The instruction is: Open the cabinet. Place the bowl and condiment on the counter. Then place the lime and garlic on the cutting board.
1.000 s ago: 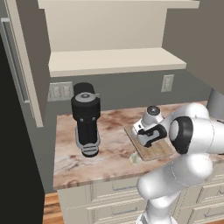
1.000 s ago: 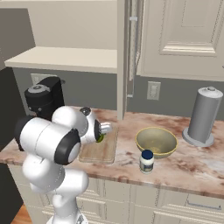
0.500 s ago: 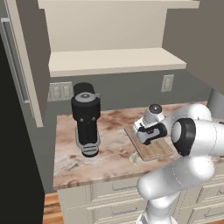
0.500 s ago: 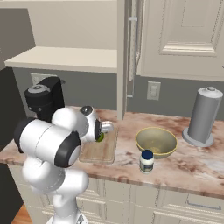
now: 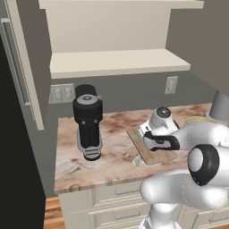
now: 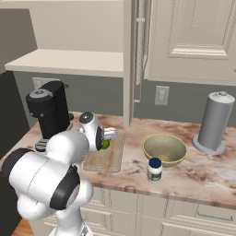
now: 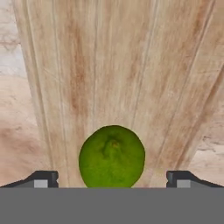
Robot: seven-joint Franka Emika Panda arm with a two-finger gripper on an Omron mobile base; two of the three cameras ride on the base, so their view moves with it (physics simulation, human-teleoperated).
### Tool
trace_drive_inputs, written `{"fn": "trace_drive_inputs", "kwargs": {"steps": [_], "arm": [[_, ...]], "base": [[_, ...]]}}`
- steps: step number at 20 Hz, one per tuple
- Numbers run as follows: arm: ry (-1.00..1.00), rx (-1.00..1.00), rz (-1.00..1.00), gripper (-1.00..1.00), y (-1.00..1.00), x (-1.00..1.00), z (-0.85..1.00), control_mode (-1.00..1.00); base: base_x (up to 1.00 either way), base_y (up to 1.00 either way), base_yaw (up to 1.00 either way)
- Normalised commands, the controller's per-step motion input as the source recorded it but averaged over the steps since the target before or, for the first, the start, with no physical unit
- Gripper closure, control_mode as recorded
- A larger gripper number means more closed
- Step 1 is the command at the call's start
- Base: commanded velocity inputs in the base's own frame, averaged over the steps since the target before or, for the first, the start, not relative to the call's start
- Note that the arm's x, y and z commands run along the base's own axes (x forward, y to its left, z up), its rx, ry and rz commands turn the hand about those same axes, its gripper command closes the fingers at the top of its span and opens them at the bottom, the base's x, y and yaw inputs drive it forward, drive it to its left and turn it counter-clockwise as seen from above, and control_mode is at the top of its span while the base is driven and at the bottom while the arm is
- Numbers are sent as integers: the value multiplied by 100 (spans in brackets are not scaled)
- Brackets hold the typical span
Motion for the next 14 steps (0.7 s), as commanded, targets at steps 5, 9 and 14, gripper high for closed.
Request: {"fn": "trace_drive_inputs", "kwargs": {"steps": [5,9,14], "arm": [[0,0,0,-100,12,-32,44,-100],[0,0,0,-100,10,-34,39,-100],[4,0,0,-100,12,-39,29,-100]], "base": [[0,0,0],[0,0,0],[0,0,0]]}}
